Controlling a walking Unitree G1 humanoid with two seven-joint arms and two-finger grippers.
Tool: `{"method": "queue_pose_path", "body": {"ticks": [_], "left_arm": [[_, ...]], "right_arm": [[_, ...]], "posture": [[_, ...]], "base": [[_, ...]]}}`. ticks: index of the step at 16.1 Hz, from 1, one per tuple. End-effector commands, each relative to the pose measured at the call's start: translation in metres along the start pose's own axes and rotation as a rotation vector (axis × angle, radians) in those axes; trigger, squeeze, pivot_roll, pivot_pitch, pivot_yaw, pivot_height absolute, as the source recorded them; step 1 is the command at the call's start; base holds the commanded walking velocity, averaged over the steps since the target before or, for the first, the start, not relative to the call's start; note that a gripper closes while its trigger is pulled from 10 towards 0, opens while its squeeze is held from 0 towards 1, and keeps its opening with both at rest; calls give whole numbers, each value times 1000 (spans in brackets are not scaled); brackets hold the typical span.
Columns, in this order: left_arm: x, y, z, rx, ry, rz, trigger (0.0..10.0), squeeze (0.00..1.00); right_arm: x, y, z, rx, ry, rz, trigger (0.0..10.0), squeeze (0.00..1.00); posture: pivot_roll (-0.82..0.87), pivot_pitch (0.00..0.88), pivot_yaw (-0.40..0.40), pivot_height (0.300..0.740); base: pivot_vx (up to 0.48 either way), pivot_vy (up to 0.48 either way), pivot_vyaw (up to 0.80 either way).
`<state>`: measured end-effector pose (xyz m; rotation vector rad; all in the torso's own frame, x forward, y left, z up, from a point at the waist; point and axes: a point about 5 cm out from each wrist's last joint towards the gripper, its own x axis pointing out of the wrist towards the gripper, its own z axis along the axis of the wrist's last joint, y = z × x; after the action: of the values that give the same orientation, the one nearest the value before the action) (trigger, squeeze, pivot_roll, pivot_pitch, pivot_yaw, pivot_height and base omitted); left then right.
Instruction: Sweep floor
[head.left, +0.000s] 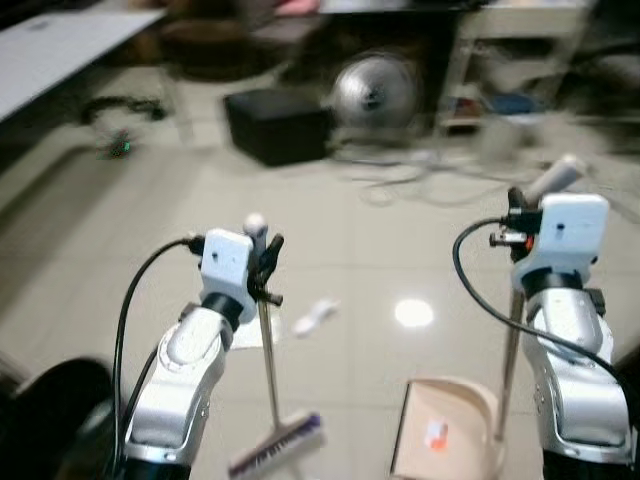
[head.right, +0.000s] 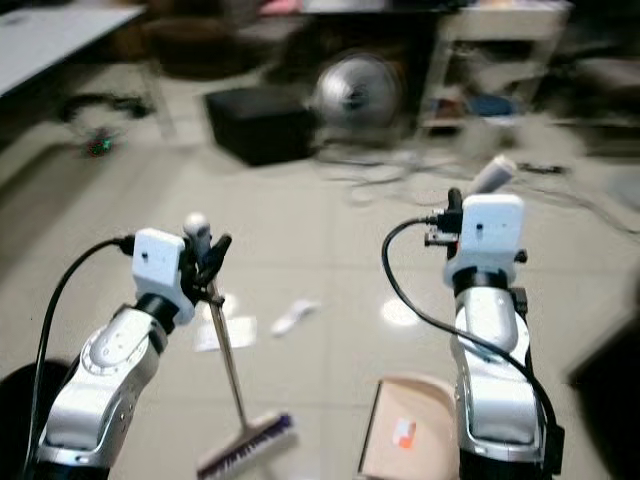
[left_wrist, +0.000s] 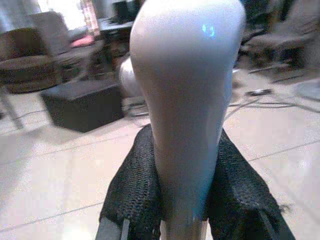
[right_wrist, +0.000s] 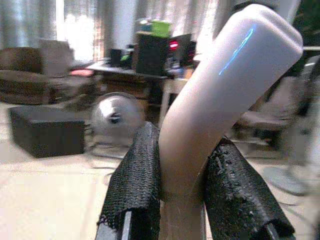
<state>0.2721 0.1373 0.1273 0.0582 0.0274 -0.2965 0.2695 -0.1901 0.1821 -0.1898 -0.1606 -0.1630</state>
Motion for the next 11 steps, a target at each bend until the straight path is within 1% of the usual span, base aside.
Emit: {"method": "queue_pose_path", "body": {"ticks": [1, 2, 3, 4, 6, 8, 9, 10, 11], "left_arm": [[-1, 13, 8, 43, -26, 48, 10000, 0], [-1, 14, 10, 72, -41, 61, 10000, 0], [-1, 15, 11, 78, -48, 66, 10000, 0], [-1, 15, 10, 66, -31, 75, 10000, 0], [-1, 15, 12, 85, -39, 76, 10000, 0], [-1, 16, 17, 94, -78, 110, 10000, 0], [-1, 16, 19, 96, -90, 116, 10000, 0], [0, 16, 24, 75, -120, 142, 10000, 0], [2, 16, 27, 66, -134, 148, 10000, 0]], "right_arm": [[2, 8, 13, 15, -55, 27, 10000, 0], [6, 9, 17, -9, -70, 33, 10000, 0], [7, 9, 17, -11, -71, 29, 10000, 0], [10, 8, 19, -14, -77, 26, 10000, 0], [14, 8, 21, -15, -72, 2, 10000, 0], [21, 8, 17, -35, -44, -46, 10000, 0], [22, 8, 16, -36, -37, -42, 10000, 0], [22, 8, 20, 27, -59, -3, 10000, 0], [20, 7, 22, 55, -74, 8, 10000, 0]], "posture": [[-35, 3, 23, 740], [-30, 6, 18, 740], [-30, 6, 18, 740], [-25, 9, 15, 740], [-23, 12, 11, 740], [-22, 13, 13, 740], [-22, 13, 13, 740], [-20, 14, 14, 740], [-20, 14, 14, 740]], "base": [[0, 469, 0], [0, 0, 0], [0, 0, 0], [0, 0, 0], [0, 0, 0], [0, 0, 0], [0, 0, 0], [277, 0, 0], [326, 0, 0]]}}
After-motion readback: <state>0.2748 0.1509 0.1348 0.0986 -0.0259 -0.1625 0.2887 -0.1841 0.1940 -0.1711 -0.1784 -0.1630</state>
